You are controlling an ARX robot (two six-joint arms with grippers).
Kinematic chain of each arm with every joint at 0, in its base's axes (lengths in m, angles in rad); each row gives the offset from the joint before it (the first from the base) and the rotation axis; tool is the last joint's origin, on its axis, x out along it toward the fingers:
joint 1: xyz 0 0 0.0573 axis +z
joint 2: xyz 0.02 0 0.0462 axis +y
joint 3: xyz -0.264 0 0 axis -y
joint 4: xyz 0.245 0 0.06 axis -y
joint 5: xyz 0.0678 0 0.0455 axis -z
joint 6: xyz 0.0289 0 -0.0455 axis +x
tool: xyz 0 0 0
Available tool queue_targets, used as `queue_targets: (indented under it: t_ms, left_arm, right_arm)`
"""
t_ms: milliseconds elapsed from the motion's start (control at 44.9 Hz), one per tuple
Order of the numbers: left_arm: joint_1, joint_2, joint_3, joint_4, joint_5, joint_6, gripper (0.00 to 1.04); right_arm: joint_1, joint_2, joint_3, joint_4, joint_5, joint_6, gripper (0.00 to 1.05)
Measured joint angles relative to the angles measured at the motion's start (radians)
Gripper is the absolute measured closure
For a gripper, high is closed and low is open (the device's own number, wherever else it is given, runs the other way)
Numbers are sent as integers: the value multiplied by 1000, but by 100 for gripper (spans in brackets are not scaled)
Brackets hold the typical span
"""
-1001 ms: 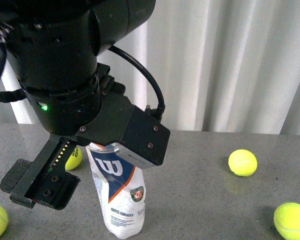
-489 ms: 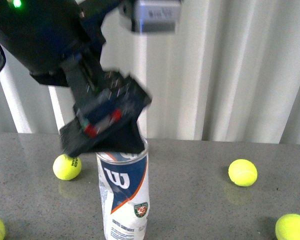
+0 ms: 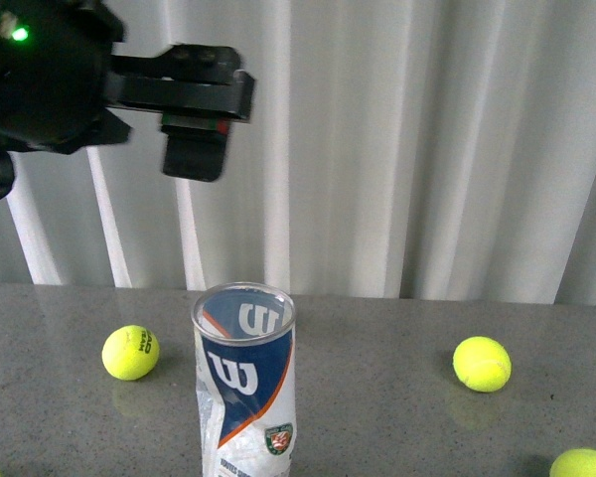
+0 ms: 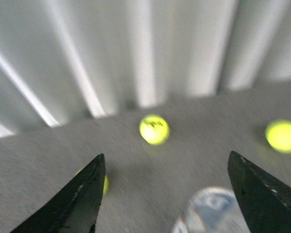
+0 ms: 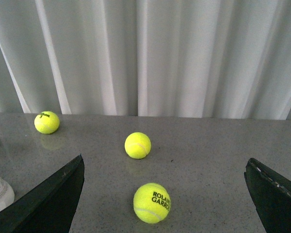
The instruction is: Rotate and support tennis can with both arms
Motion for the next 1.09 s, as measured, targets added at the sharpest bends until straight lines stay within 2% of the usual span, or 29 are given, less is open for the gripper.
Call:
queue_targets:
  t_ms: [44,133,311,400,934,1001,1090]
  left_arm:
    - [18,-52,-121,196,-63,-3,36]
    - [70,-146,-299,415,-56,-10,54]
    - [134,-242,-472,485,-12,-19,81]
    - [163,-303,-565,505,39,-21,101]
    - [270,-569,-799,481,138,-24,101]
    - [317,-604,-818,462,202,-24,101]
    - [349,-649,-839,438,214,-24,101]
  right_arm:
    - [0,0,0,0,1,0,7]
    - [0,0,0,0,3,0,7]
    - [0,0,0,0,0,0,7]
    - [0,0,0,0,1,0,7]
    - [0,0,0,0,1,0,7]
    - [0,0,0,0,0,0,7]
    - [0,0,0,0,0,0,7]
